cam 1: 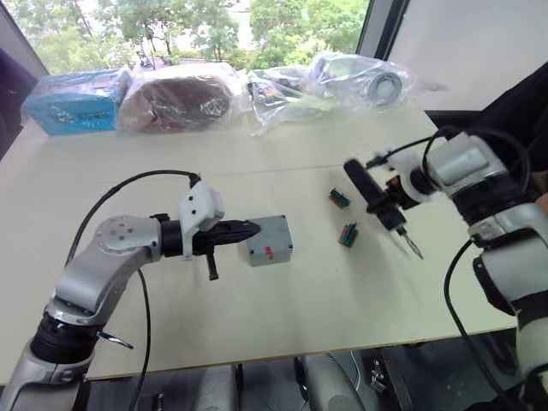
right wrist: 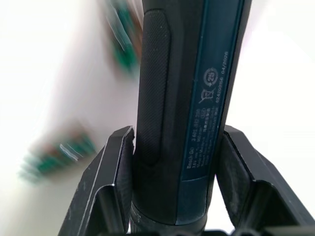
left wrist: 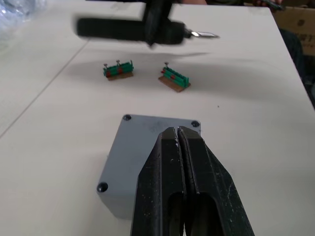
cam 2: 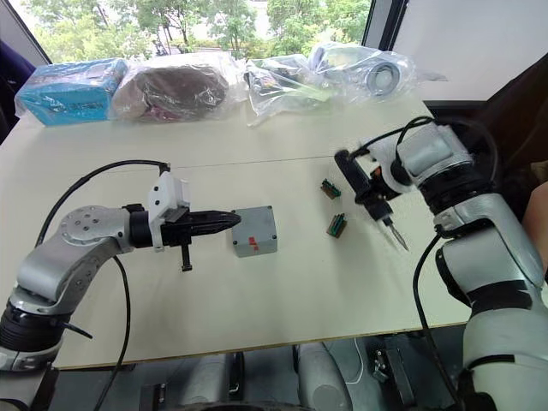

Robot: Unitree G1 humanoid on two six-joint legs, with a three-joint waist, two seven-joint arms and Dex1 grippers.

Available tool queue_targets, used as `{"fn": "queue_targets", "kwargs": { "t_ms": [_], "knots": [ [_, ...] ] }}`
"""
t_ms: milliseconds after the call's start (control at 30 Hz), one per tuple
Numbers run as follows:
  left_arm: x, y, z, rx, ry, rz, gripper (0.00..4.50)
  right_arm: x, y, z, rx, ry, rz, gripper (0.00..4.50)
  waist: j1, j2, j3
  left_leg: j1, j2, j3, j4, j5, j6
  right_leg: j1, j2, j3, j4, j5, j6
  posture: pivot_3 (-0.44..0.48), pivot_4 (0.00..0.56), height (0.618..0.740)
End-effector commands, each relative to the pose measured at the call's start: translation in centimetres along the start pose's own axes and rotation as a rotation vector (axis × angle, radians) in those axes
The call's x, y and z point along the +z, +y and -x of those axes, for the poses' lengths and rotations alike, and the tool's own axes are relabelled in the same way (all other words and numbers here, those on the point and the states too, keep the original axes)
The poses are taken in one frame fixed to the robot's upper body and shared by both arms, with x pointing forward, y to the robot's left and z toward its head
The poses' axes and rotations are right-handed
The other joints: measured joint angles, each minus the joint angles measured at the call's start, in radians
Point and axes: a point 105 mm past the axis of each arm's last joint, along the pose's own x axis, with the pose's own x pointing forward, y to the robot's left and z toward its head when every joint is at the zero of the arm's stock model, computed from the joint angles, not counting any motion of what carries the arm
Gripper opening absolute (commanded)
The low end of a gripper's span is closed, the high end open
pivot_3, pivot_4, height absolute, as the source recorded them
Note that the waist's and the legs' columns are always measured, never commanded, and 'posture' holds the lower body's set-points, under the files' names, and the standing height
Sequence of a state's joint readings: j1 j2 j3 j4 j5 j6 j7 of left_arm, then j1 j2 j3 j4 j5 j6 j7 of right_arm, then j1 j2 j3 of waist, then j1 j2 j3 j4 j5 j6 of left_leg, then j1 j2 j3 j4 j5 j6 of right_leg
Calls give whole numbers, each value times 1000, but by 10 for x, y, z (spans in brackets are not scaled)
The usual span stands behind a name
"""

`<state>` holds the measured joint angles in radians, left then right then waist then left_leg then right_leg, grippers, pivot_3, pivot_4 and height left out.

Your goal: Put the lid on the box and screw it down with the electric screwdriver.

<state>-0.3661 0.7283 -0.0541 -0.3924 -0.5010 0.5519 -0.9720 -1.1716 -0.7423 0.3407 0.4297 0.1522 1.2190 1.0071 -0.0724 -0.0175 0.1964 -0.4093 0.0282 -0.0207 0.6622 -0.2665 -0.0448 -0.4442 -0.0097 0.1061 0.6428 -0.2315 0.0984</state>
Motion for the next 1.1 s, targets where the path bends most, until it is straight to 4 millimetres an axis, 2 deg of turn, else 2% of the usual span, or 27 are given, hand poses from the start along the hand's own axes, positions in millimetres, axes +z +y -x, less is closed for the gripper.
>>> {"fn": "queue_targets", "kwargs": {
  "t_ms": [33, 167, 300, 367, 567, 767, 900, 1100],
  "knots": [
    [2, 3, 7, 4, 8, -39, 0, 77, 46, 45, 104, -592, 159, 1825, -2, 0, 0, 0, 1, 0, 0, 0, 0, 0, 1, 0, 1, 0, 0, 0, 150, 740],
    [3, 4, 11, -2, 10, -37, 0, 98, 70, 65, 79, -934, 154, 1825, 7, 0, 0, 1, 0, -3, 0, 0, 0, 0, 1, -1, 5, 0, 0, 0, 150, 740],
    [0, 8, 8, 5, 22, -47, 0, 88, 106, 65, 151, -1136, 207, 1825, 12, -1, -1, 0, -1, -4, 4, 0, -1, 3, -1, -2, 3, -1, 0, 0, 150, 740],
    [-2, 9, 5, 6, 19, -34, 0, 78, 120, 57, 172, -1159, 247, 1825, 9, -1, -1, 0, -2, -3, 4, 0, -1, 4, -1, -1, 2, -1, 0, 0, 150, 740],
    [-15, 10, -3, 16, 24, 18, 0, 61, 145, 42, 212, -1180, 252, 1825, 0, -1, 0, 1, -1, -3, 3, 0, -1, 2, 0, -1, 5, -1, 0, 0, 150, 740],
    [-27, 9, -14, 14, 26, 51, 0, 54, 151, 37, 231, -1172, 250, 1825, 2, -1, 0, 2, -1, -3, 3, 1, -1, 2, 0, -1, 5, -1, 0, 0, 150, 740],
    [-40, 8, -29, 13, 40, 70, 0, 48, 154, 33, 233, -1151, 256, 1825, 4, -1, 0, 2, -1, -3, 3, 1, -1, 2, 0, -1, 5, -1, 0, 0, 150, 740],
    [-42, 11, -35, 11, 41, 64, 0, 45, 154, 24, 220, -1129, 249, 1825, 3, -1, -1, 2, -1, -3, 3, 1, -1, 3, 0, -1, 5, -1, 0, 0, 150, 740]
  ]
}}
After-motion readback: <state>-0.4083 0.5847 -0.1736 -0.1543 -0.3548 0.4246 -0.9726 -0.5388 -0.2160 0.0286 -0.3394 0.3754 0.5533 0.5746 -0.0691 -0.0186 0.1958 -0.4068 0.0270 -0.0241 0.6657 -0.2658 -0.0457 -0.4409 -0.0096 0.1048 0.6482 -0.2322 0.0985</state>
